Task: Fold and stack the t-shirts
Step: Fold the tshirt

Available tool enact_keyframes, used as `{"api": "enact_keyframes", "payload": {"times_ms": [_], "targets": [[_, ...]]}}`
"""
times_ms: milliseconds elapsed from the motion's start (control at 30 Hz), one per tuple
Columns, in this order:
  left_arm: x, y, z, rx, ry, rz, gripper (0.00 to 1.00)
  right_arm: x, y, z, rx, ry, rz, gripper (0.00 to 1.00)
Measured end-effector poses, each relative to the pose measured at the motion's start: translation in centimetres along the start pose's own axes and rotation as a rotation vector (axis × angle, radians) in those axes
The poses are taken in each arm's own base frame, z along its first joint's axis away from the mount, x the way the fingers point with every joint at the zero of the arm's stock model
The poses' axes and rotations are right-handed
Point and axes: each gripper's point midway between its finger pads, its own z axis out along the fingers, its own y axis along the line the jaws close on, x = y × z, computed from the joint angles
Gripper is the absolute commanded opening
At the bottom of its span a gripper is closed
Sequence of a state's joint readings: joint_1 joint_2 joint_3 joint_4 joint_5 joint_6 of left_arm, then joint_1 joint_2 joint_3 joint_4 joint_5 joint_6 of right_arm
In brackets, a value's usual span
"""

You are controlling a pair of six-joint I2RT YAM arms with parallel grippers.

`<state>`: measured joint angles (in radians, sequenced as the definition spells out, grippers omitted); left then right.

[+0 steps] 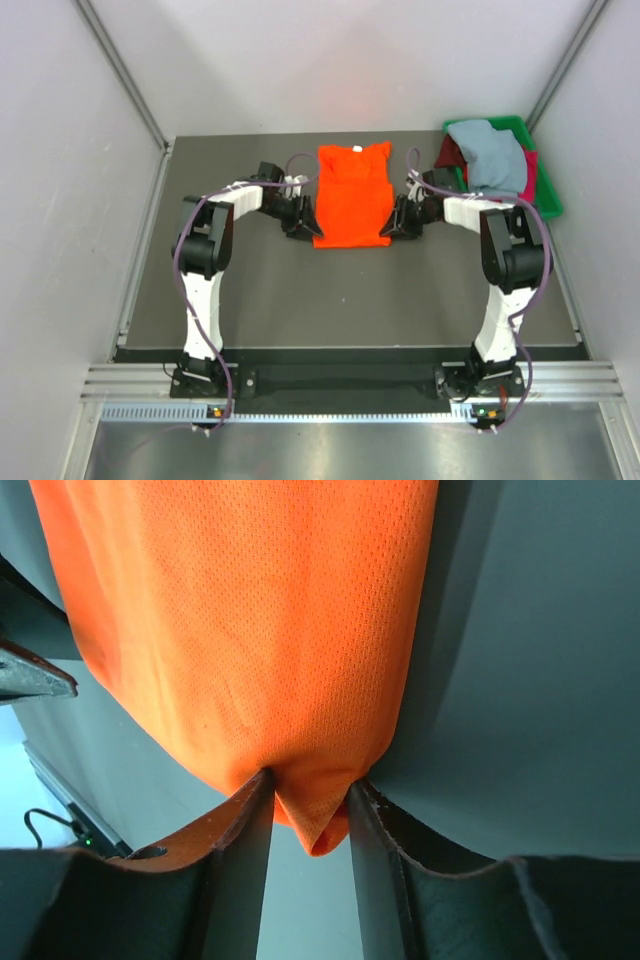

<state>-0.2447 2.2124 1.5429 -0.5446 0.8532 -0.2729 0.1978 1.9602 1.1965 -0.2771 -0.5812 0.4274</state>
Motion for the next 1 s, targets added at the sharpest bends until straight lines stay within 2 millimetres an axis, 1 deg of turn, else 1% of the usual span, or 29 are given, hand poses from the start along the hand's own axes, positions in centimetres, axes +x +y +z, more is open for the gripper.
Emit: {"api": "enact_keyframes", "payload": {"times_ms": [100,300,433,667,900,1000], "targets": [[0.1,0.1,0.1,0.002,0.003,-0.002,0.46,0.0,0.0,0.0,0.002,0.0,0.0,0.39],[0.1,0.2,0.1,-0.005,0.002,-0.002,0.45,0.3,-0.2,-0.4,0.008,-0.004,0.006,0.41],[0.1,0.2,0.1,-0.005,0.003,-0.004,0.45,1.0,-0.6,-1.1,0.02,-0.003,0.018,0.43],[0.5,0.2,0.0,-0.007,0.008,-0.007,0.5,1.8,-1.2,-1.8,0.038,0.003,0.034,0.43],[1.8,0.4,-0.5,-0.04,0.016,-0.016,0.51,1.8,-1.4,-1.9,0.041,0.003,0.036,0.43],[2.5,0.4,-0.7,-0.046,0.024,-0.026,0.52,1.8,-1.5,-1.9,0.042,0.001,0.037,0.41]]}}
